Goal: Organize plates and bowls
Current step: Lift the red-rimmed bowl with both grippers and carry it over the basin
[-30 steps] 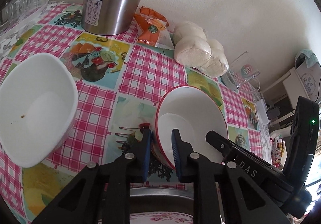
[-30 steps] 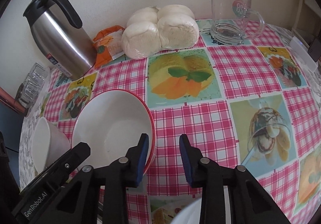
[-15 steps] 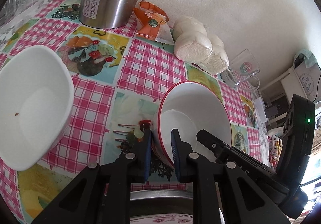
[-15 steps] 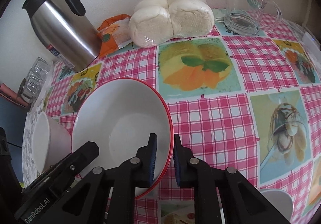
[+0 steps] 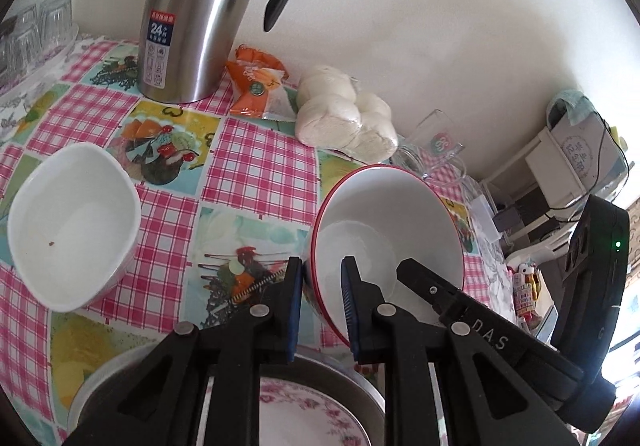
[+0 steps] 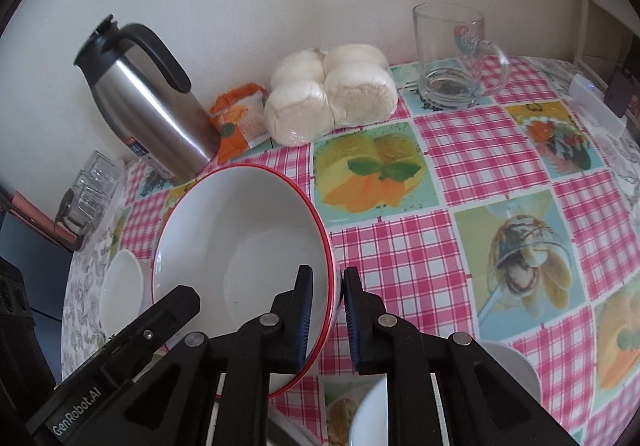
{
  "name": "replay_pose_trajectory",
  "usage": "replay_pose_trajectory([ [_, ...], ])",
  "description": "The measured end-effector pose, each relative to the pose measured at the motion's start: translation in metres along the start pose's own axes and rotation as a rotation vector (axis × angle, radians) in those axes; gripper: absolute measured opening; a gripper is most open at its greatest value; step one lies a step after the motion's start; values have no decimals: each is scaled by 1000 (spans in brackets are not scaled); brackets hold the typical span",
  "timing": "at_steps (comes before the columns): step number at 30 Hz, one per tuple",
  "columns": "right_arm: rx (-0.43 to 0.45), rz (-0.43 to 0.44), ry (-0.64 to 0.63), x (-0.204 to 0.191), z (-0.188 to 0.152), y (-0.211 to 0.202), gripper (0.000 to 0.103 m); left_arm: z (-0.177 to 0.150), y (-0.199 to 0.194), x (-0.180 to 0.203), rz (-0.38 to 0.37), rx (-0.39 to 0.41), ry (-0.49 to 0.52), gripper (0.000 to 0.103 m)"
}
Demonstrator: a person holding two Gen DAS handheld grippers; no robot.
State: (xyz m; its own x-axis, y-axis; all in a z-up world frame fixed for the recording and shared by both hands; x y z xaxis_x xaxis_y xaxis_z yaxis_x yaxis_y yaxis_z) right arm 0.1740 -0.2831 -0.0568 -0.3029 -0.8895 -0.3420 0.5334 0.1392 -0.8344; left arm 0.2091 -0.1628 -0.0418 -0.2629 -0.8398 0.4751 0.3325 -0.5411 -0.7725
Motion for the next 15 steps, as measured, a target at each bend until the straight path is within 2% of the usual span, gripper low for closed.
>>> replay_pose_trajectory([
  [5, 26, 21, 33, 4, -8, -27, 17, -10, -18, 8, -43, -5, -19, 20],
  [15, 59, 77, 61, 0, -34, -77, 17, -31, -65, 21, -66, 25, 13, 20],
])
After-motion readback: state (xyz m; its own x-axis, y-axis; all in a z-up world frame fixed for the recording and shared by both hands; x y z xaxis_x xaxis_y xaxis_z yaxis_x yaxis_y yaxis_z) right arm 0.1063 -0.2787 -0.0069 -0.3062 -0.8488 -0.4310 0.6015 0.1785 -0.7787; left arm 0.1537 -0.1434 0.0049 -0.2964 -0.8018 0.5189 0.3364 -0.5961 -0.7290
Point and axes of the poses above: each gripper's, at about its wrist camera, not at the fingertips, and y roughly the way its jaws point, x to its right, z to its top, the point moved 8 cm from there along y, roughly the way its jaws point, and after that the axes turned 5 degrees about -x, right-handed, at the moved point
